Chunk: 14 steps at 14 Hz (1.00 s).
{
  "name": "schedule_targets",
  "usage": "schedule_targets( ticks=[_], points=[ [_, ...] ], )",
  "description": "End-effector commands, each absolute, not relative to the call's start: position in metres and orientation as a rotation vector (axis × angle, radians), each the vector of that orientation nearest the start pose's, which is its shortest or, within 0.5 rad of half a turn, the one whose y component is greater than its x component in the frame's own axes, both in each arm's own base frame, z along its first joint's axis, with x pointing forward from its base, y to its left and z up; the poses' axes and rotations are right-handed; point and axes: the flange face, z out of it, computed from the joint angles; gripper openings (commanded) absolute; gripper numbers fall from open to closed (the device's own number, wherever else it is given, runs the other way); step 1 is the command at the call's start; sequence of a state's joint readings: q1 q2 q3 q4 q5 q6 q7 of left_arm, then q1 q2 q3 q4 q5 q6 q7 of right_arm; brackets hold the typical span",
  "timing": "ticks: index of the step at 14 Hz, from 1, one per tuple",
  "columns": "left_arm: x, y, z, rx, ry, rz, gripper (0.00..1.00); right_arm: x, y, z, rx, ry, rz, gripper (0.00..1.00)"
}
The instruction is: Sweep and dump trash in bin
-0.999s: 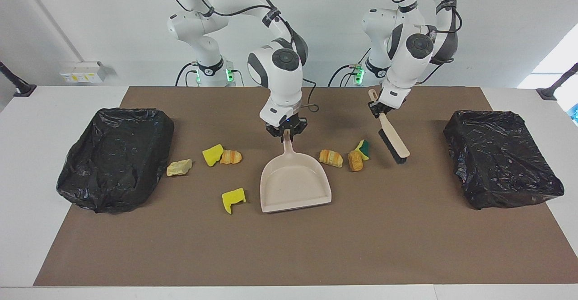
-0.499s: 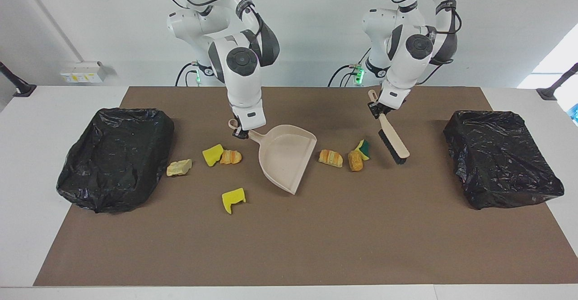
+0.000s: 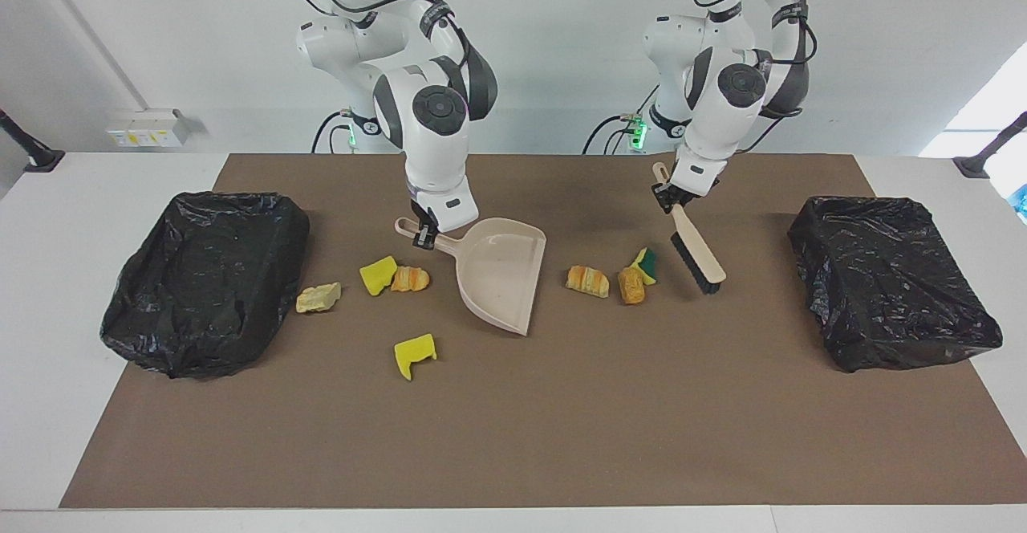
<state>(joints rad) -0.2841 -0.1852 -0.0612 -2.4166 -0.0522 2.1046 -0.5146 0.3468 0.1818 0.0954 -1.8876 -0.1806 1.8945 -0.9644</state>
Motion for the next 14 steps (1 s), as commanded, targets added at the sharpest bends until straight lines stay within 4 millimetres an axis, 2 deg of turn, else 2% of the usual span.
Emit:
schedule_targets(
  ticks=[1, 5, 8, 11, 14],
  points=[
    [0.414, -0.171, 0.361, -3.127, -0.319, 0.192, 0.00, 0.525, 0.232, 0.400, -2.332, -2.253, 0.312, 0.00],
    [0.409, -0.209, 0.344, -3.156, -0.368, 0.143, 0.00, 0.519, 0.234, 0.396, -2.319, -2.267, 0.312, 0.00],
    [0.398, -0.249, 0.327, -3.176, -0.345, 0.111, 0.00, 0.519, 0.234, 0.396, -2.319, -2.267, 0.310, 0.00],
    [0.393, -0.271, 0.329, -3.212, -0.340, 0.091, 0.00, 0.520, 0.235, 0.397, -2.323, -2.268, 0.290, 0.00],
    [0.380, -0.304, 0.337, -3.259, -0.230, 0.035, 0.00, 0.522, 0.238, 0.394, -2.332, -2.263, 0.268, 0.00]
  ],
)
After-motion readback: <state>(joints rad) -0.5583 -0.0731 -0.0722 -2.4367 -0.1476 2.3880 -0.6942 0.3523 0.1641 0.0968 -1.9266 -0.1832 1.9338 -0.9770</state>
